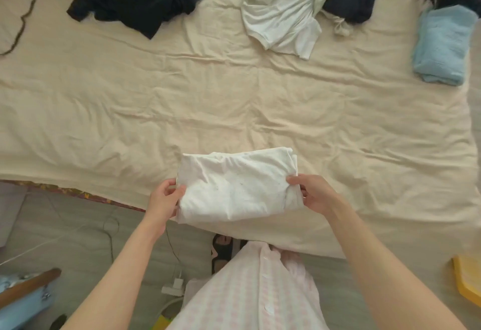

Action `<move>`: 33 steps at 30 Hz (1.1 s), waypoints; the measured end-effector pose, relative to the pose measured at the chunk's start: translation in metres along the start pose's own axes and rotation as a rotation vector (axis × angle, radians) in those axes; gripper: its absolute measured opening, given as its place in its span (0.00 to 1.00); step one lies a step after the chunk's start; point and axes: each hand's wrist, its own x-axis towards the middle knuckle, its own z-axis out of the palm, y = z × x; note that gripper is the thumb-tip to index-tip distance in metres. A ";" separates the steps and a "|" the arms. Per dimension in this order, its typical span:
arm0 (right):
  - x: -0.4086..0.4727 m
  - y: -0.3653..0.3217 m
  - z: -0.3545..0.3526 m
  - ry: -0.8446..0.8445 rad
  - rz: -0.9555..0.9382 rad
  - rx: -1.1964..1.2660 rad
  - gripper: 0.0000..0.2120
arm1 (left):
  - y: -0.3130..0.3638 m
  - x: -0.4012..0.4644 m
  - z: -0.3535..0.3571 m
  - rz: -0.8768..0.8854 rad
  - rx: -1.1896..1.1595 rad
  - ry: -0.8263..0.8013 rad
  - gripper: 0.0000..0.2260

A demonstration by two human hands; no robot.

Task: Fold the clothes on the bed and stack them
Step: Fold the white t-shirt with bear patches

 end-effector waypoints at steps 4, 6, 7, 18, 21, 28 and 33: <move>-0.060 0.046 -0.050 0.080 -0.048 0.167 0.12 | 0.001 -0.045 0.025 0.002 0.063 -0.101 0.04; -0.087 0.069 -0.083 0.116 -0.063 0.248 0.12 | 0.001 -0.068 0.050 -0.006 0.114 -0.183 0.05; -0.101 0.081 -0.101 0.134 -0.068 0.280 0.11 | 0.001 -0.080 0.065 -0.008 0.149 -0.232 0.05; -0.190 0.175 -0.322 0.299 -0.180 0.469 0.06 | -0.011 -0.223 0.278 0.104 0.313 -0.457 0.05; -0.203 0.194 -0.383 0.312 -0.200 0.423 0.08 | -0.041 -0.268 0.338 0.097 0.306 -0.414 0.04; -0.227 0.194 -0.529 0.340 -0.197 0.397 0.09 | -0.055 -0.336 0.459 0.075 0.268 -0.431 0.03; -0.217 0.141 -0.626 0.364 -0.261 0.431 0.07 | -0.002 -0.343 0.566 0.172 0.215 -0.428 0.02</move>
